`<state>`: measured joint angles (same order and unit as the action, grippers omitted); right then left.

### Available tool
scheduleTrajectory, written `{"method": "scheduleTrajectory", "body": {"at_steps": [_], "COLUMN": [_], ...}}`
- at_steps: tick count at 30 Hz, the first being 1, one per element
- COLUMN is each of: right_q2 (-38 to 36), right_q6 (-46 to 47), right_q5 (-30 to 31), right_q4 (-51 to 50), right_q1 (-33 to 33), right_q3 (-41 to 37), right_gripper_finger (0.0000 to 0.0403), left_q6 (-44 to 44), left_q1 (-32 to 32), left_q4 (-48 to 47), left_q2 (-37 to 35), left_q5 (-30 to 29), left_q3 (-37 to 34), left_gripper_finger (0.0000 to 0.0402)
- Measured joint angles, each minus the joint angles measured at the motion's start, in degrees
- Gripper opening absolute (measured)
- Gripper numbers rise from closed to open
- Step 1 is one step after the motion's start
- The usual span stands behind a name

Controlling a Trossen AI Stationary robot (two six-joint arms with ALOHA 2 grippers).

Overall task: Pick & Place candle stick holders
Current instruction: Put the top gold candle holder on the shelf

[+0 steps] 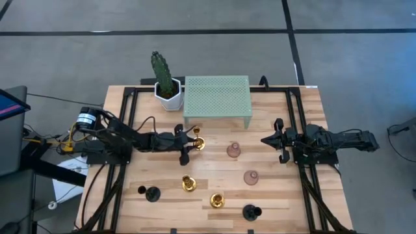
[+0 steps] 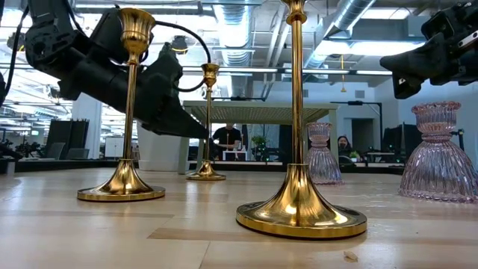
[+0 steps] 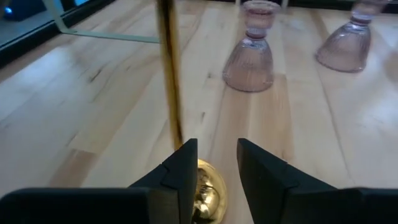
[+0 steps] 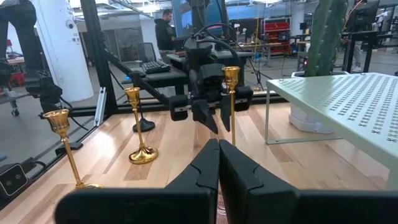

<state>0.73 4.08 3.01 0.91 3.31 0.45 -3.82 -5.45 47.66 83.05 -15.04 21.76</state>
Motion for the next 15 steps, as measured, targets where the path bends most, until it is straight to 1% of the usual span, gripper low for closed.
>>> {"method": "scheduleTrajectory", "body": {"at_steps": [4, 6, 10, 15], "right_q2": [0.0, 0.0, -0.01, 0.0], "right_q6": [0.0, 0.0, 0.0, 0.02], "right_q5": [0.0, 0.02, 0.0, 0.0], "right_q4": [-0.01, -0.02, -0.02, -0.02], "right_q1": [0.0, 0.0, 0.0, 0.0], "right_q3": [0.0, 0.0, 0.0, 0.0], "right_gripper_finger": [0.0, 0.0, 0.0, 0.0], "left_q6": [-1.04, -1.15, -0.21, 0.51], "left_q1": [-2.0, -3.47, -5.91, -6.32], "left_q4": [-0.02, -0.19, -1.37, -1.36], "left_q2": [-0.02, -0.02, -0.04, -0.04], "left_q5": [-0.63, -3.5, -11.66, -16.49], "left_q3": [0.0, 0.0, -0.03, -0.04], "left_gripper_finger": [0.0112, 0.0112, 0.0112, 0.0112]}}
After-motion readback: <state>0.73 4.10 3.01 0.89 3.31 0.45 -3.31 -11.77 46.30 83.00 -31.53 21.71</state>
